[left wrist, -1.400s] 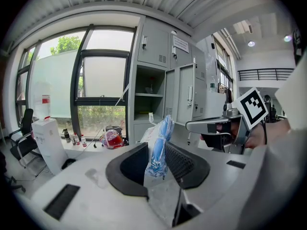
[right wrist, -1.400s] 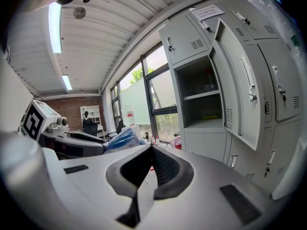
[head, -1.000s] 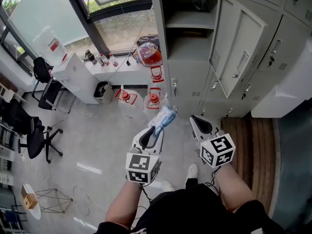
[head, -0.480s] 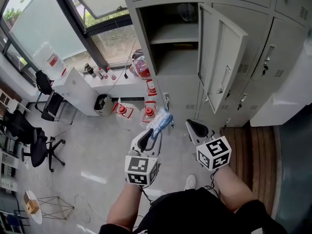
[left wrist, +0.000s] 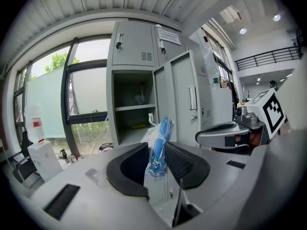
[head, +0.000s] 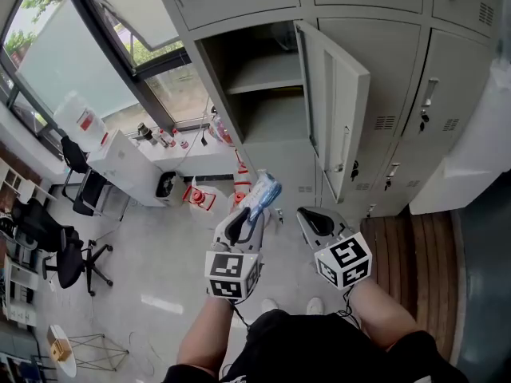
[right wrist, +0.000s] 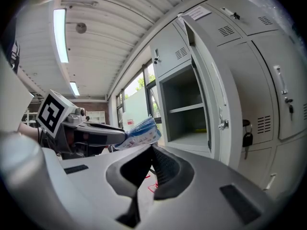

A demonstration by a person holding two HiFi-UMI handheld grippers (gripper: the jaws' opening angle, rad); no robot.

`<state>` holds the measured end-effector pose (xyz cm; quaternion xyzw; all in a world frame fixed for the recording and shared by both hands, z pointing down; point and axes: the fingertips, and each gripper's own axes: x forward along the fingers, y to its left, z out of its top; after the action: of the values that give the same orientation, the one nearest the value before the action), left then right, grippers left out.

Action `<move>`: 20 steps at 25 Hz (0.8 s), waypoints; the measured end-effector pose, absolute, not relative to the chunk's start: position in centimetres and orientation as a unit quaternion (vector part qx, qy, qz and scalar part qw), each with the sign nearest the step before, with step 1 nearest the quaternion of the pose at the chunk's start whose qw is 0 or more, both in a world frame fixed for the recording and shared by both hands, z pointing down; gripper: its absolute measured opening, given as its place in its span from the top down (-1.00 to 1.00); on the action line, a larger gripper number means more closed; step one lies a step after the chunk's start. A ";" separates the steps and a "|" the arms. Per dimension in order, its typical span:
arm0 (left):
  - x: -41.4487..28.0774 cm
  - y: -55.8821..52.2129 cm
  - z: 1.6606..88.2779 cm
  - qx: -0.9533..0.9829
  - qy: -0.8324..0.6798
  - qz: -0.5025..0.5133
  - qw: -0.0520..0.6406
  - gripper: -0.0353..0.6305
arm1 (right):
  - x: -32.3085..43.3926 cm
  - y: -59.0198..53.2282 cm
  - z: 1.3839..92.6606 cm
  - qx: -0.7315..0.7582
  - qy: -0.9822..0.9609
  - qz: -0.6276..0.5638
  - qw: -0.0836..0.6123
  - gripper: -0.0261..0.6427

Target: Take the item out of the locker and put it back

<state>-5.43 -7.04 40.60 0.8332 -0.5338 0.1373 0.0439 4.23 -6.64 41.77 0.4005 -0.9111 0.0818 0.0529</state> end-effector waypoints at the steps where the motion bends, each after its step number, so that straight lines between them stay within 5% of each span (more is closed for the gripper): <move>1: -5.2 -7.5 40.4 0.834 -0.533 0.137 0.041 0.55 | 4.5 -6.8 41.7 0.402 -0.911 0.082 0.051 0.77; 20: -3.7 -21.7 40.7 0.873 -0.463 0.155 0.000 0.55 | 3.5 -14.9 42.2 0.455 -0.885 0.079 0.062 0.77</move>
<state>-3.74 -21.67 40.67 0.8729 -0.4627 0.1548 -0.0005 3.54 -14.94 42.24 0.4551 -0.8848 0.0789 0.0623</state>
